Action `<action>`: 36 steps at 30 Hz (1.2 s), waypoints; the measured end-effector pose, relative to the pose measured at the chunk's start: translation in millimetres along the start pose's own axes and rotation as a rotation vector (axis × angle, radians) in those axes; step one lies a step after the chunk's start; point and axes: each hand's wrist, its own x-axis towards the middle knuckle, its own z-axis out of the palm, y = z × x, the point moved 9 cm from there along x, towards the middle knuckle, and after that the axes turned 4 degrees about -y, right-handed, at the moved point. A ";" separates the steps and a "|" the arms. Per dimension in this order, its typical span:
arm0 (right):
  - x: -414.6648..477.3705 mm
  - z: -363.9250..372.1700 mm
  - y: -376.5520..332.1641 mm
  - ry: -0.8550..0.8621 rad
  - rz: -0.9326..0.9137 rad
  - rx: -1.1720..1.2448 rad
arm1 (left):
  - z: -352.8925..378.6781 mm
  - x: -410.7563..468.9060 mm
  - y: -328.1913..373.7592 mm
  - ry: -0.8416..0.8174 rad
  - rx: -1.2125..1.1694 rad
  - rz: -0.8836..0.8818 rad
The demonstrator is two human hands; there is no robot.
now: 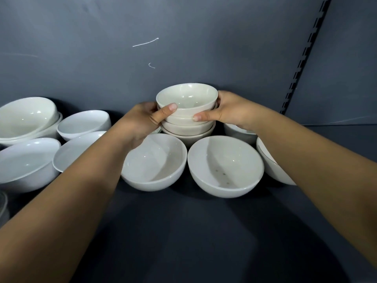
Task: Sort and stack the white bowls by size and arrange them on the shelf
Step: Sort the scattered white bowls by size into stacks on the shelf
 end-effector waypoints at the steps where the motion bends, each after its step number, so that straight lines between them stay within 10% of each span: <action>1: 0.6 -0.9 0.0 0.000 0.006 -0.019 | -0.1 -0.5 0.3 -0.001 0.007 0.008; 11: -10.4 1.3 -4.3 -0.001 0.073 -0.148 | 2.5 -3.0 7.2 -0.035 0.002 0.046; 18: -82.0 -2.7 -40.9 0.236 0.006 -0.468 | -22.0 -71.9 50.9 0.234 0.140 0.241; 26: -157.7 51.4 -18.5 0.242 -0.173 -0.708 | 50.2 -173.9 35.1 -0.137 0.695 0.641; 36: -167.3 56.0 -9.9 0.397 -0.241 -0.714 | 58.5 -178.4 -21.7 -0.148 0.892 0.508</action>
